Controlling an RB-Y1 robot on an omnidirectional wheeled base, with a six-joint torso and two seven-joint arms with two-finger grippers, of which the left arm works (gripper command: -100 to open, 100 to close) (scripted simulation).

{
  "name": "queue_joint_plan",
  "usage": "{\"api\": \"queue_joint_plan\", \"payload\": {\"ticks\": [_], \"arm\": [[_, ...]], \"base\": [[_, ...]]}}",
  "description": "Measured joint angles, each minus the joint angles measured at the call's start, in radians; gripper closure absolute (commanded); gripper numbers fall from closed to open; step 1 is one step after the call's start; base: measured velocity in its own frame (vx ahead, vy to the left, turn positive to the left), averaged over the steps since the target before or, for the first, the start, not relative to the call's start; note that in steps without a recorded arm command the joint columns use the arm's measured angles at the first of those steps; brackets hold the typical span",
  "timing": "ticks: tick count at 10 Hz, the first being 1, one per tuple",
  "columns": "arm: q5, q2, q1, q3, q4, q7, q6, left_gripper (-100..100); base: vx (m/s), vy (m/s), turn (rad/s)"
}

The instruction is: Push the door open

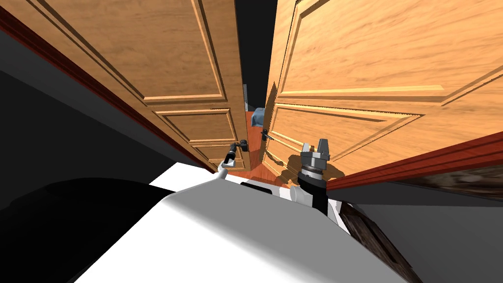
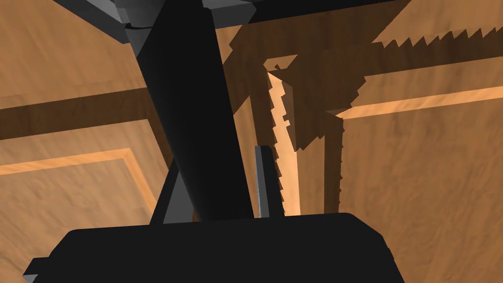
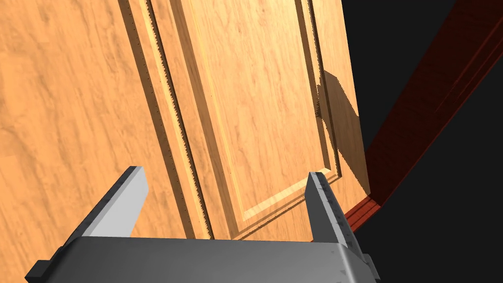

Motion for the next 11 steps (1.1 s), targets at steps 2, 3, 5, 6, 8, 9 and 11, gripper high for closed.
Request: {"api": "queue_joint_plan", "payload": {"ticks": [2,3,5,6,8,9,11], "arm": [[0.003,-0.001,-0.008,0.019,0.008,-0.01,0.003,100],[0.008,0.005,-0.02,0.035,0.032,-0.013,-0.009,100],[0.008,-0.007,-0.031,0.061,0.034,-0.031,-0.007,100],[0.012,-0.007,-0.036,0.078,0.039,-0.038,-0.005,100],[0.015,-0.005,-0.045,0.094,0.061,-0.044,-0.024,100],[0.02,0.0,-0.044,0.107,0.063,-0.045,-0.025,100],[0.021,-0.011,-0.043,0.131,0.039,-0.06,-0.003,100]], "base": [[0.02,-0.004,-0.037],[0.026,-0.003,-0.051],[0.025,-0.001,-0.058],[0.031,0.0,-0.05],[0.029,-0.004,-0.059],[0.029,-0.009,-0.054],[0.017,-0.001,-0.041]]}}
